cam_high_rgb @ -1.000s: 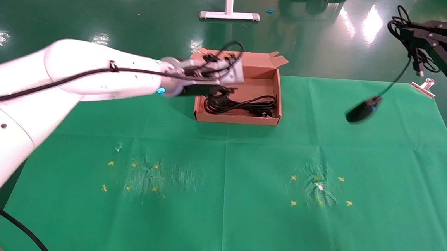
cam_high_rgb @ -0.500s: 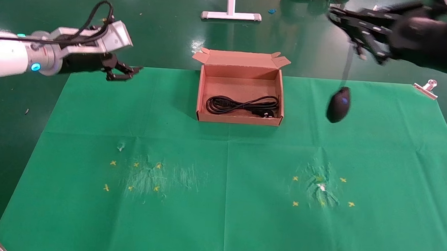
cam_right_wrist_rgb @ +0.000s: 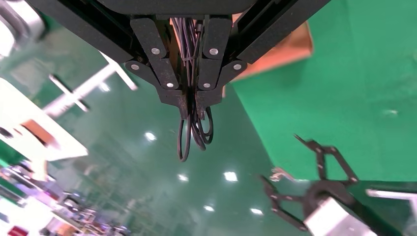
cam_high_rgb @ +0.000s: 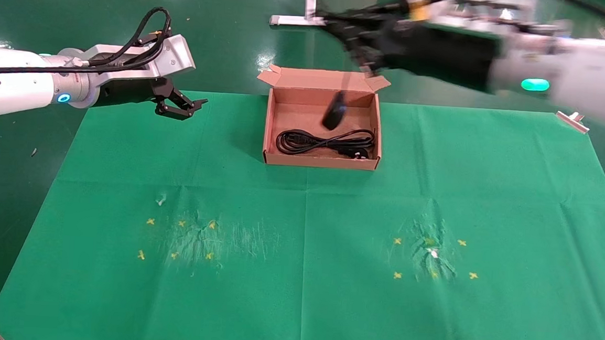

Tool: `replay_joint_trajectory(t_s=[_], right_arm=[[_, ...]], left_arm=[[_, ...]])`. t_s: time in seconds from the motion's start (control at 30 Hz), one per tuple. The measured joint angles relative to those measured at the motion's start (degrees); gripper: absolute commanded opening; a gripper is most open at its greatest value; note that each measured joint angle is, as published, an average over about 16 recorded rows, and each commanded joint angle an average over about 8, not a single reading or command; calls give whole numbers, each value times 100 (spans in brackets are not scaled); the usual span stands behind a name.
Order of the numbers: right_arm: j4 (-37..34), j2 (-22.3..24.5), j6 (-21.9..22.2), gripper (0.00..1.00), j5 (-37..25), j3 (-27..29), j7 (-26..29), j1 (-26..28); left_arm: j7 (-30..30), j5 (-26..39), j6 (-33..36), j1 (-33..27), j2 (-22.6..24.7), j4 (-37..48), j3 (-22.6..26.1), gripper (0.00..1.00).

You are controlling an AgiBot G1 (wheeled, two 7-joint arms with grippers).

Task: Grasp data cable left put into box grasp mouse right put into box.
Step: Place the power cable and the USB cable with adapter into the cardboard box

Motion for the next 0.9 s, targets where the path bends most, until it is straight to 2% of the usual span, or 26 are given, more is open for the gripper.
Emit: replay_joint_trajectory(t_s=[0.17, 0.33, 0.37, 0.6, 0.63, 0.9], right_arm=[[-463, -447, 172, 0, -184, -165, -180, 102], [-874, -677, 350, 0, -355, -273, -341, 124], [-944, -700, 391, 6, -387, -286, -366, 119], [-1275, -771, 607, 93, -568, -359, -477, 72], [-1297, -774, 623, 100, -581, -364, -482, 68], [-1324, -774, 649, 100, -599, -370, -487, 59]], left_arm=[[-227, 132, -55, 7, -57, -171, 64, 100], [-398, 234, -95, 10, -101, -298, 111, 100], [-425, 251, -101, 10, -109, -318, 119, 100], [-540, 325, -131, 12, -145, -410, 152, 100], [-547, 330, -133, 12, -147, -416, 154, 100], [-555, 339, -139, 13, -150, -423, 158, 100]])
